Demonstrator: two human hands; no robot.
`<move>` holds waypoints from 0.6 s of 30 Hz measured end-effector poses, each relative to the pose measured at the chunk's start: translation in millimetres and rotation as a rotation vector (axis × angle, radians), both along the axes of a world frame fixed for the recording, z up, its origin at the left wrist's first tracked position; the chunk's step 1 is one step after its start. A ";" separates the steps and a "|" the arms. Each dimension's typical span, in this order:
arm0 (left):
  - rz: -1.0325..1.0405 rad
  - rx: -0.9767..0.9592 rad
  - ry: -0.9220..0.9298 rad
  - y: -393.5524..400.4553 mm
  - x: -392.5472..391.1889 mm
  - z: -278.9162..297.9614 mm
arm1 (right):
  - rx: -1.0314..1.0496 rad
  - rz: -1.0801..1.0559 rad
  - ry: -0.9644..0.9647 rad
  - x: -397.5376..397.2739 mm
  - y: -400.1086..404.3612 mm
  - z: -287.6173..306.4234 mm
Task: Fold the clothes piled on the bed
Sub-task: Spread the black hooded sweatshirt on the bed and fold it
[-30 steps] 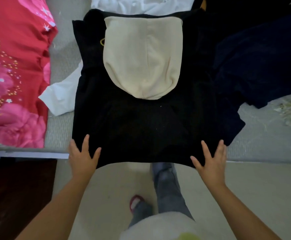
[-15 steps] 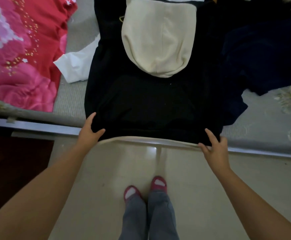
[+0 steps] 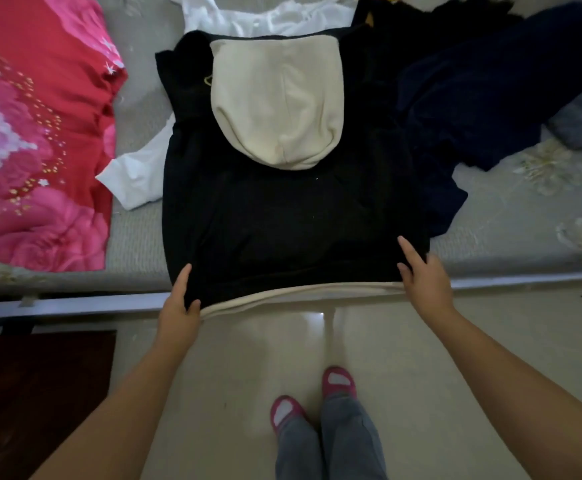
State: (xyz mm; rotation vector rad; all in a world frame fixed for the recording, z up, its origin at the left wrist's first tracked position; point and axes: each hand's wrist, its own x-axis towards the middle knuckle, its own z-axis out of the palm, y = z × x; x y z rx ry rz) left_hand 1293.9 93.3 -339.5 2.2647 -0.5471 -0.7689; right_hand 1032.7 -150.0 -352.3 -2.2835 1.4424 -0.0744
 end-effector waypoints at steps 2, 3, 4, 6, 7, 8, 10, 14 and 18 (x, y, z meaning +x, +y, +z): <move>-0.037 0.035 -0.034 1.0 0.1 4.2 | -0.050 0.073 -0.049 -0.6 1.2 2.9; -0.046 0.049 -0.044 1.3 1.5 7.5 | -0.078 0.127 -0.067 -1.3 0.7 5.1; -0.044 0.057 -0.042 0.7 3.0 11.7 | -0.099 0.183 -0.058 -1.9 -0.1 10.0; -0.035 0.065 -0.026 -0.1 5.9 23.0 | -0.170 0.285 -0.018 -4.2 -3.0 21.9; -0.038 0.058 -0.025 0.8 7.0 29.6 | -0.203 0.311 -0.024 -7.1 -3.9 29.1; -0.040 0.052 -0.022 3.5 7.3 36.4 | -0.214 0.322 -0.032 -10.7 -2.6 38.5; -0.019 0.073 0.009 14.6 3.3 50.3 | -0.252 0.349 -0.053 -21.2 5.2 54.7; 0.114 0.114 0.077 47.7 -12.0 67.7 | -0.220 0.348 -0.033 -45.3 34.0 69.4; 0.239 0.078 0.210 56.3 -12.9 86.2 | 0.151 0.038 -0.111 -38.9 41.0 99.5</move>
